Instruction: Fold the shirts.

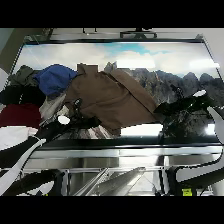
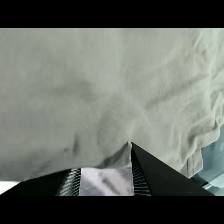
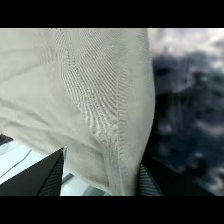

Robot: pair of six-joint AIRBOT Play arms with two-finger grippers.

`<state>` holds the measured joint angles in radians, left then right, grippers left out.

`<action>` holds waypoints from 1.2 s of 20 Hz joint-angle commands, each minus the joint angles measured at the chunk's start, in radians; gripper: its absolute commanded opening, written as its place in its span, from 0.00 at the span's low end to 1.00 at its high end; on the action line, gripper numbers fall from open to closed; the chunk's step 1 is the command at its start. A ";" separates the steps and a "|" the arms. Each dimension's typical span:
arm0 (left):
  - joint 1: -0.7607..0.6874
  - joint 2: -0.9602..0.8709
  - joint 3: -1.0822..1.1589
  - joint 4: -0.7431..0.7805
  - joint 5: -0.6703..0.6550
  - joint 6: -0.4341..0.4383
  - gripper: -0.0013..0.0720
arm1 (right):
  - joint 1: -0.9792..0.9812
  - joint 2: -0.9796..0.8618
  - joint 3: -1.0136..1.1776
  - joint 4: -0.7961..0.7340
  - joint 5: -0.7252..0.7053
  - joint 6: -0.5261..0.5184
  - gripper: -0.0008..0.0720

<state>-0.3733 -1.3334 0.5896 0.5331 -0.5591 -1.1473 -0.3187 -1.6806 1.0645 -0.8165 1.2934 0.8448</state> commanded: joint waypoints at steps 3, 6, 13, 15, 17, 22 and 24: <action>0.018 -0.026 0.089 0.025 -0.007 -0.010 0.47 | 0.010 -0.001 0.000 -0.010 0.025 0.047 0.68; 0.017 -0.026 0.110 0.024 -0.008 -0.010 0.47 | 0.010 -0.001 0.000 -0.010 0.047 0.047 0.18; 0.018 -0.018 0.148 0.016 -0.090 -0.005 0.04 | 0.010 0.000 0.000 0.354 0.188 0.026 0.03; 0.030 0.036 0.208 0.025 -0.154 0.007 0.04 | 0.009 0.020 0.000 0.617 0.285 -0.039 0.03; 0.086 0.132 0.302 0.026 -0.263 0.068 0.04 | 0.001 0.083 0.000 0.856 0.366 -0.090 0.03; 0.381 0.438 0.686 0.004 -0.480 0.062 0.04 | -0.111 0.438 0.000 1.302 0.312 -0.267 0.04; 0.472 0.525 0.864 -0.042 -0.522 0.067 0.04 | -0.161 0.653 0.000 1.463 0.231 -0.355 0.04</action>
<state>-0.0349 -0.9436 1.2320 0.5327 -0.9764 -1.0866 -0.4168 -1.2713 1.0637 0.3328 1.5997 0.6266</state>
